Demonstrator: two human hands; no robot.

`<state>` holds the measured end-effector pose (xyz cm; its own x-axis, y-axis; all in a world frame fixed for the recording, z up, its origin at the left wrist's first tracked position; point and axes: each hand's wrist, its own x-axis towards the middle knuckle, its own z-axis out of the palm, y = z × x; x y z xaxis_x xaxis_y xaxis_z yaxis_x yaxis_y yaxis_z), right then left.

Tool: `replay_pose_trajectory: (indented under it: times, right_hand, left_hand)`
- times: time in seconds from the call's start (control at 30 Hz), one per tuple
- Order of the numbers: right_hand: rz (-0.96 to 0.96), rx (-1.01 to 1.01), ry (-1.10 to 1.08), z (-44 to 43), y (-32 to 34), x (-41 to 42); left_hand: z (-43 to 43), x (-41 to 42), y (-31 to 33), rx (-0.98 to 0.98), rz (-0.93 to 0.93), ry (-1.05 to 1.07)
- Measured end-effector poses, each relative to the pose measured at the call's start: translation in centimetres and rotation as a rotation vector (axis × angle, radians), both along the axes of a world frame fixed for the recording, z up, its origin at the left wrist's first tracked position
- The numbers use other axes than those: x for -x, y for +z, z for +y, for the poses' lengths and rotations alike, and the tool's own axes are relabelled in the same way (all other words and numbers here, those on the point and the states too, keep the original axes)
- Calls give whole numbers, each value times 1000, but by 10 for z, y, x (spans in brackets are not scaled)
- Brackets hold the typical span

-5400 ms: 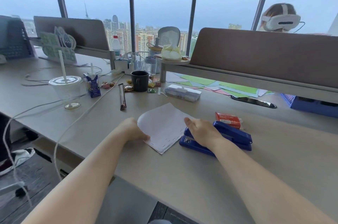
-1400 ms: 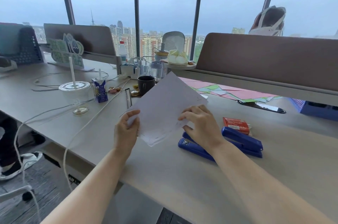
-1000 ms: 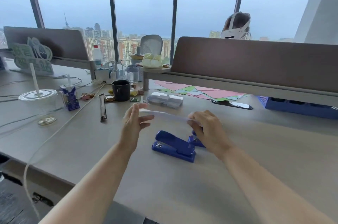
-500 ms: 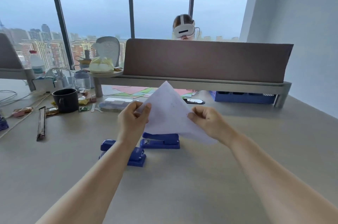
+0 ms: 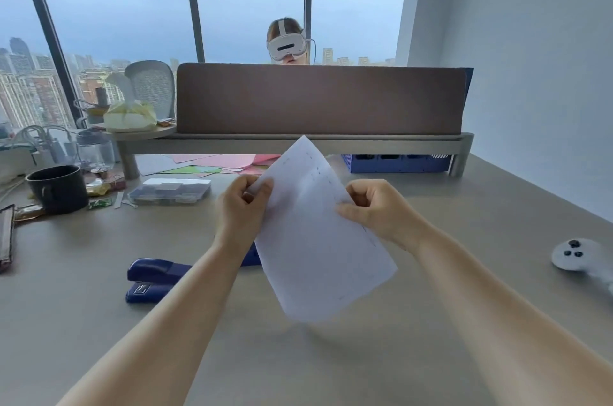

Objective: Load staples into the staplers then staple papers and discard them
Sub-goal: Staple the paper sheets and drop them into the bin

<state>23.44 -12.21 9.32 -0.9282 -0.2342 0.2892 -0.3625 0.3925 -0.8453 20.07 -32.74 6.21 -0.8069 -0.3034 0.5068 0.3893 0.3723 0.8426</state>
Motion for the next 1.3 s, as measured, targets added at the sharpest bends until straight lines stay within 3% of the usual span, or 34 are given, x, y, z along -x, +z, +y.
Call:
replay_pose_trajectory:
  times: [0.13, 0.3, 0.4, 0.5, 0.57, 0.77, 0.93, 1.03, 1.13, 1.3]
  right_hand:
    - [142, -168, -285, 14, -7, 0]
    - [319, -172, -440, 46, -19, -8]
    - [273, -48, -462, 63, -23, -15]
    - [183, 68, -491, 79, -28, -25]
    - [148, 143, -525, 92, -30, -33]
    - [128, 149, -689, 134, -36, -69]
    - [-76, 122, -700, 184, -48, -109]
    - [-87, 132, -820, 219, -58, -142]
    - [-80, 187, -971, 254, -69, -186]
    - [-152, 226, -1186, 316, -101, -275]
  left_hand:
    - [18, 0, -2, 64, 69, -42]
    - [40, 5, -10, 62, 109, -31]
    - [60, -1, -10, -9, -6, -110]
    - [81, -10, -7, -196, -252, -350]
    - [95, -15, -10, -189, -369, -489]
    - [142, -27, -17, -145, -358, -610]
    - [198, -46, -17, -157, -370, -654]
    - [241, -65, -20, -95, -431, -803]
    - [294, -91, -28, 92, -524, -1053]
    - [387, -152, -51, 299, -464, -1207]
